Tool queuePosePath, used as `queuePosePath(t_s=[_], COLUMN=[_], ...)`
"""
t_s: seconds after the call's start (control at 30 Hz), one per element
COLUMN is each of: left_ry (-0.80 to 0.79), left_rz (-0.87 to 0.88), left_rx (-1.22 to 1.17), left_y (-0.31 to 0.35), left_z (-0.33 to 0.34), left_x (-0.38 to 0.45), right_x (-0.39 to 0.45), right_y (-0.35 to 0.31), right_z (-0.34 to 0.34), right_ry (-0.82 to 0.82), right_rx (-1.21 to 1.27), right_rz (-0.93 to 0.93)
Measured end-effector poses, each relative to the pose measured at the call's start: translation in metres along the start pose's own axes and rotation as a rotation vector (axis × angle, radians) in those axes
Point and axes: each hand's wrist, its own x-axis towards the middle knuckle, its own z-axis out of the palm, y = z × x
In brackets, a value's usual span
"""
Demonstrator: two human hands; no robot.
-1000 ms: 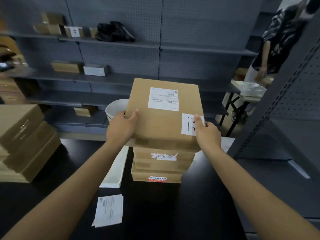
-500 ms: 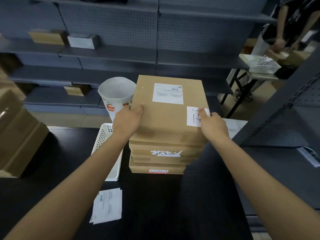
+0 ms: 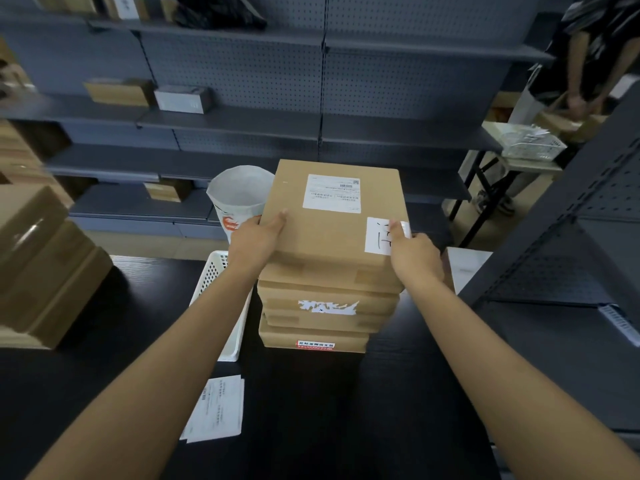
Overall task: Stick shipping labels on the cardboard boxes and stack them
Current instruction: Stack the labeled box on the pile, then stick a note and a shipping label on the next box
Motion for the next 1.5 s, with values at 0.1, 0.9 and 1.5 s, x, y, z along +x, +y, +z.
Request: queuePosePath(t_s=[0.1, 0.9, 1.5], left_ry=[-0.031, -0.148, -0.168], left_rz=[-0.003, 0.362, 0.408], left_rx=[0.033, 0.875, 0.936], left_y=[0.002, -0.188, -0.283], left_z=[-0.007, -0.231, -0.353], left_x=[0.003, -0.026, -0.050], right_x=[-0.001, -0.230, -0.353], right_y=[-0.005, -0.095, -0.142], right_z=[-0.003, 0.174, 0.276], right_ry=[0.008, -0.227, -0.364], right_rx=[-0.025, -0.587, -0.627], right_rz=[-0.012, -0.973, -0.906])
